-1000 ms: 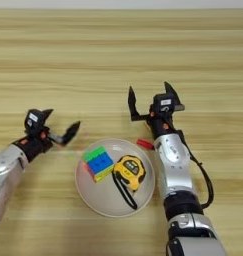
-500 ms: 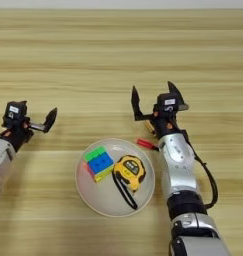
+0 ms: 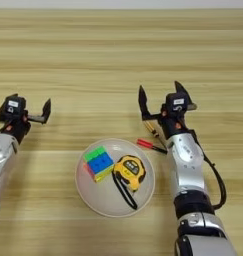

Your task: Move the objects on the table

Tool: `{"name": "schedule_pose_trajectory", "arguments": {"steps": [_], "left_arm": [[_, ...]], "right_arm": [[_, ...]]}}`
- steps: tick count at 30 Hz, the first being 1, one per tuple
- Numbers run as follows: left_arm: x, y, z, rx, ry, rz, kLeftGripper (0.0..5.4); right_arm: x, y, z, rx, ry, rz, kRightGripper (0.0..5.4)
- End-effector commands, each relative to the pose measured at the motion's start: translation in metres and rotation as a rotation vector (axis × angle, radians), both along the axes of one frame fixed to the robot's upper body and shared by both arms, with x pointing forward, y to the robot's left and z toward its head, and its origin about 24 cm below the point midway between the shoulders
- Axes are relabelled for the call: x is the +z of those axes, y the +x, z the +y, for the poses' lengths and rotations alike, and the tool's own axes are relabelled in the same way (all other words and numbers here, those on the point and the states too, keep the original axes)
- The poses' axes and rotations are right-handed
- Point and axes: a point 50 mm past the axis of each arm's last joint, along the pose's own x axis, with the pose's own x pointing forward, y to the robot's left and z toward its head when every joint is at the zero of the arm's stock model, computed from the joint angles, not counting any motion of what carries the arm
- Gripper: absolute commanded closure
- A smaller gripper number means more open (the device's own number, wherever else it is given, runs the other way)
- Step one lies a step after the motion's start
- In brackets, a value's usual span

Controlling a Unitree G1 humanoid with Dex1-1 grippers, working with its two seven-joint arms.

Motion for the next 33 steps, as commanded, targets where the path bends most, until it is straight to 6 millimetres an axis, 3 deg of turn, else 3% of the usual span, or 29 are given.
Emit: {"name": "schedule_pose_trajectory", "arguments": {"steps": [1,13,22,33], "left_arm": [[0.002,0.003,-0.013,-0.01,0.015,-0.011,0.04],[0.005,-0.002,-0.03,-0.021,0.006,-0.015,0.04],[0.004,-0.002,-0.031,-0.017,0.002,-0.007,0.04],[0.006,-0.001,-0.036,-0.018,-0.003,-0.009,0.04]], "right_arm": [[0.005,0.001,-0.015,-0.003,0.013,0.003,0.0],[0.034,-0.037,-0.017,0.385,-0.096,0.059,0.0],[0.039,-0.074,-0.011,0.661,-0.178,0.197,0.0],[0.032,-0.093,-0.017,0.802,-0.289,0.348,0.0]]}}
